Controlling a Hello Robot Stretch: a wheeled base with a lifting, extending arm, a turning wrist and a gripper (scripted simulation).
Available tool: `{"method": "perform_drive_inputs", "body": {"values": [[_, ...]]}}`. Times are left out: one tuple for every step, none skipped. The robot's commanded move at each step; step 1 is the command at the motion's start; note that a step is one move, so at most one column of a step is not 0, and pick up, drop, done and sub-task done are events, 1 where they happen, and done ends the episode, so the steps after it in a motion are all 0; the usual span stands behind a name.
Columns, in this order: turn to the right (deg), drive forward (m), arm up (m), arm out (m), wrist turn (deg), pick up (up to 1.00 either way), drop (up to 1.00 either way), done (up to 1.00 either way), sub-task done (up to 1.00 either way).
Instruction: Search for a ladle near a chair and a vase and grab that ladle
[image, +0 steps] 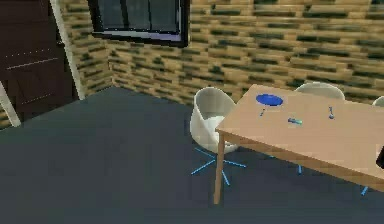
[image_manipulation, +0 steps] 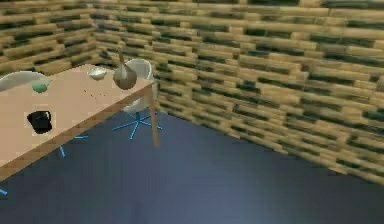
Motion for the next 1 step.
{"method": "perform_drive_inputs", "body": {"values": [[45.0, 0.0, 0.0, 0.0, 0.0, 0.0, 0.0, 0.0, 0.0]]}}
